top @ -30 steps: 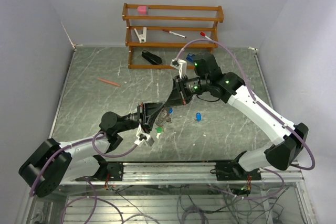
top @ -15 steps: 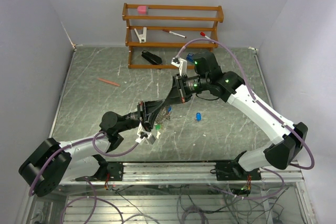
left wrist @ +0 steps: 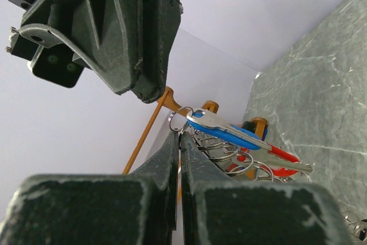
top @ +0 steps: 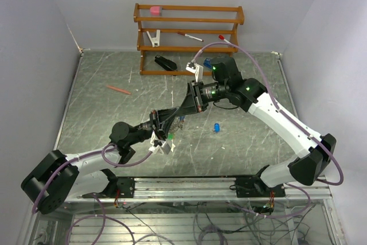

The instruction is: Put the keys on the keyring

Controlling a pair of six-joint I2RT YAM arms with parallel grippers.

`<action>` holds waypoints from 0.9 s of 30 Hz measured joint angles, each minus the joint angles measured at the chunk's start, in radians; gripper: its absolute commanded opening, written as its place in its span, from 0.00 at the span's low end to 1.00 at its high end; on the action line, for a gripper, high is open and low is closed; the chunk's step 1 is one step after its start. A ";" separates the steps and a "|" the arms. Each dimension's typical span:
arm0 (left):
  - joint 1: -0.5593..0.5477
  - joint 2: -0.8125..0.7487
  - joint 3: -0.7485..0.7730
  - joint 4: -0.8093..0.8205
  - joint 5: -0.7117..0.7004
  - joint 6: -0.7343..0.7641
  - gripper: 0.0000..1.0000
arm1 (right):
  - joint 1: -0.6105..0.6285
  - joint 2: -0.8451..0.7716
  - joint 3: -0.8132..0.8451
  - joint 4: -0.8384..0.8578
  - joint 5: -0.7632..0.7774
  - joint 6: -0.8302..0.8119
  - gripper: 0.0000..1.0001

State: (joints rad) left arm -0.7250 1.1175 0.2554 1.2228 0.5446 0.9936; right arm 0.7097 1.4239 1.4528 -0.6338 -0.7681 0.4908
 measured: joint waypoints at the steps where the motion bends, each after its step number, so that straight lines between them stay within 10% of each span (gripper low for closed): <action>1: -0.001 0.001 0.000 0.000 -0.002 -0.005 0.07 | 0.000 0.000 0.002 -0.002 0.000 0.000 0.19; 27: -0.011 0.005 0.000 0.006 -0.016 -0.063 0.07 | -0.145 -0.138 -0.145 0.095 0.369 -0.544 0.42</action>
State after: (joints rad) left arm -0.7361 1.1225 0.2554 1.2293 0.5285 0.9306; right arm 0.5644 1.2861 1.3075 -0.5385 -0.3996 -0.0532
